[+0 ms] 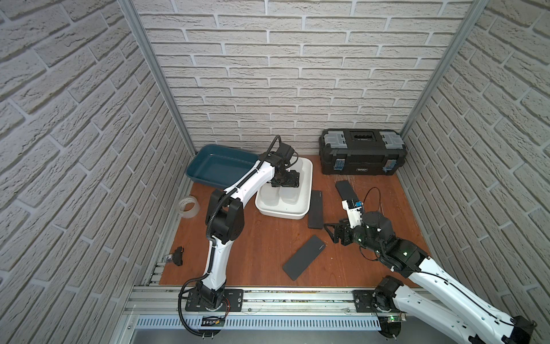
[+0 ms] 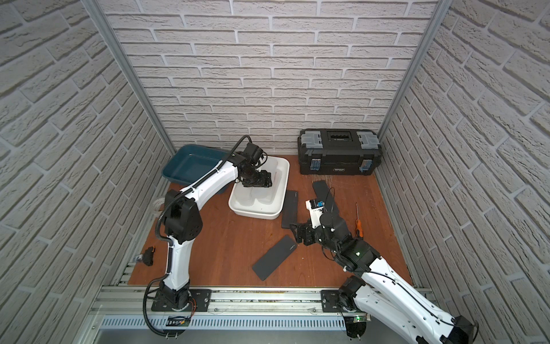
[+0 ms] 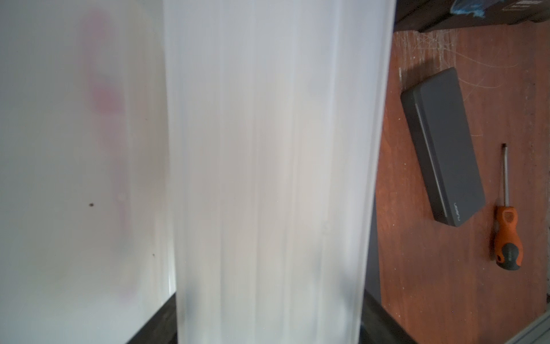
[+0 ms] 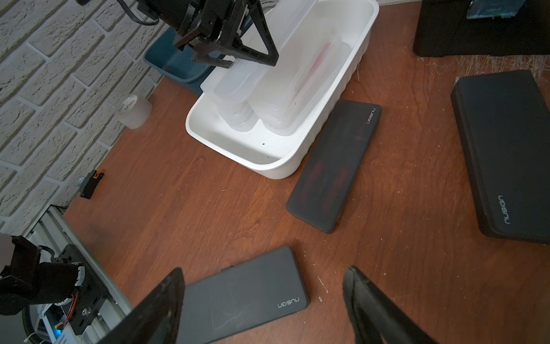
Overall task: Place the pencil cases by color into the storage box
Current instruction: Place the pencil case at the storage box.
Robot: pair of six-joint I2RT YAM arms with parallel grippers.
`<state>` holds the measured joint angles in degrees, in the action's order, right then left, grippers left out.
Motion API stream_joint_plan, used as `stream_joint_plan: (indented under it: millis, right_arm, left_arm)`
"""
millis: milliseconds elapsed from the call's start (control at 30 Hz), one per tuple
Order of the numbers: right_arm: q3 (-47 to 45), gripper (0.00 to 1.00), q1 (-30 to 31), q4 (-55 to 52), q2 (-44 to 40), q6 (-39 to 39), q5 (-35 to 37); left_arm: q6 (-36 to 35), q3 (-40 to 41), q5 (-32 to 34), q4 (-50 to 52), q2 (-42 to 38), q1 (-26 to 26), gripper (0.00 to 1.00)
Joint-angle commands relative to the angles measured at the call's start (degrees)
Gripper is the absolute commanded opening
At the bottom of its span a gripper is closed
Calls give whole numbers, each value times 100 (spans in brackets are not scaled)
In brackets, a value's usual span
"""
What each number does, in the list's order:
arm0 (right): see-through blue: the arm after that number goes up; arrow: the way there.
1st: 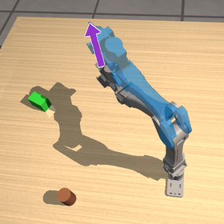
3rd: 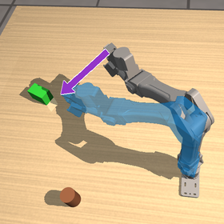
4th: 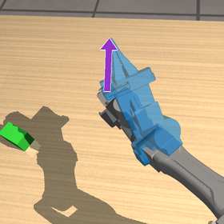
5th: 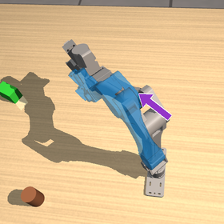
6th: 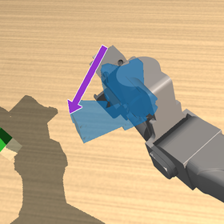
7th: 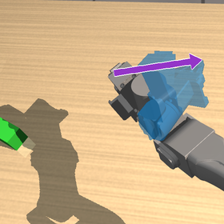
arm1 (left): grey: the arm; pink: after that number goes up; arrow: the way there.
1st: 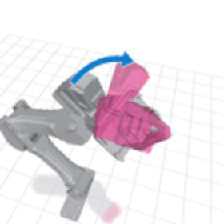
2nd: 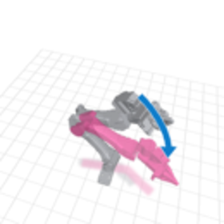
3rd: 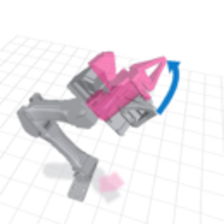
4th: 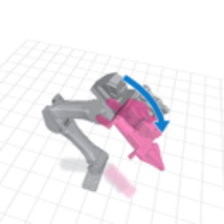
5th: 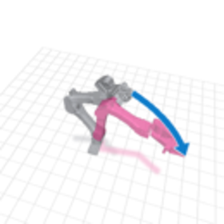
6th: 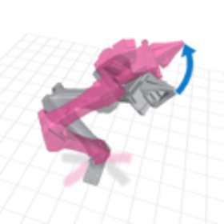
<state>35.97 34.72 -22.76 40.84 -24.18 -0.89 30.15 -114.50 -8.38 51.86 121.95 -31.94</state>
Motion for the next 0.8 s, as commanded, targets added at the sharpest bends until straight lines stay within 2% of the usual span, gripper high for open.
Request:
stream_joint_plan:
  millis: [0,367,767]
  right_arm:
    - [-99,84,-9,45,-128,141,36]
    - [-178,84,-9,97,-172,133,5]
    - [-202,84,-9,57,-198,123,18]
  left_arm:
    - [58,-278,189,159,158,-26,75]
    - [10,-806,595,603,582,-40,77]
    - [48,-1134,687,689,803,-60,87]
